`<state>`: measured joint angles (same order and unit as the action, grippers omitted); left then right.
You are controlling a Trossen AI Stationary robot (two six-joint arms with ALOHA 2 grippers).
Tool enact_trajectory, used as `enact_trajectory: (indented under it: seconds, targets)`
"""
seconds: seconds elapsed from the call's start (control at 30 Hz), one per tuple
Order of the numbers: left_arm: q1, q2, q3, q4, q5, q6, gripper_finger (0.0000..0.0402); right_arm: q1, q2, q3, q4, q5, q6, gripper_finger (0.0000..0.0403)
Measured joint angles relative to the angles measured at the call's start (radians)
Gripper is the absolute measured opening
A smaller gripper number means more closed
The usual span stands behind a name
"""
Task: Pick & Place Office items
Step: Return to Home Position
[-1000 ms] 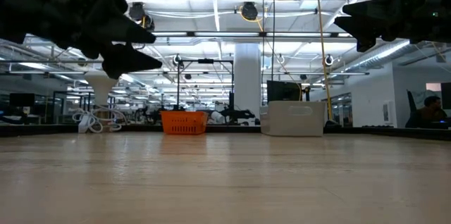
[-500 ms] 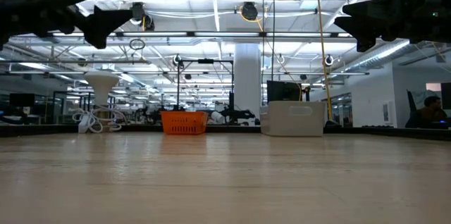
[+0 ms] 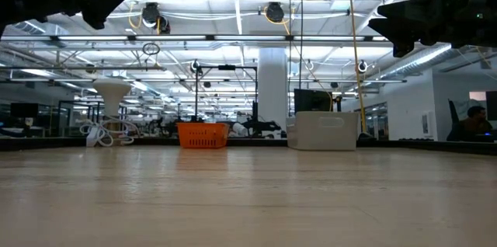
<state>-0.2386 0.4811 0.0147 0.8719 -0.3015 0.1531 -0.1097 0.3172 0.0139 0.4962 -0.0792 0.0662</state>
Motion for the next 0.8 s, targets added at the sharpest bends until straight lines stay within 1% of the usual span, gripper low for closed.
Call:
enact_trajectory:
  seconds: [0.07, 0.17, 0.4, 0.53, 0.7, 0.8]
  targets:
    - [0.0, -0.042, 0.0, -0.029, -0.028, -0.001, 0.0312, 0.0, 0.0, 0.0, 0.0, 0.0, 0.0, 0.0171]
    - [0.0, -0.101, 0.0, -0.058, -0.039, -0.001, 0.0315, 0.0, 0.0, 0.0, 0.0, 0.0, 0.0, 0.0171]
    - [0.0, -0.224, 0.0, -0.14, -0.039, -0.003, 0.0328, 0.0, 0.0, 0.0, 0.0, 0.0, 0.0, 0.0171]
    - [0.0, -0.291, 0.0, -0.218, -0.015, -0.032, 0.0324, 0.0, 0.0, 0.0, 0.0, 0.0, 0.0, 0.0171]
    - [0.0, -0.397, 0.031, -0.386, 0.007, -0.055, 0.0313, 0.0, 0.0, 0.0, 0.0, 0.0, 0.0, 0.0171]
    - [0.0, -0.459, 0.069, -0.539, 0.008, -0.072, 0.031, 0.0, 0.0, 0.0, 0.0, 0.0, 0.0, 0.0171]
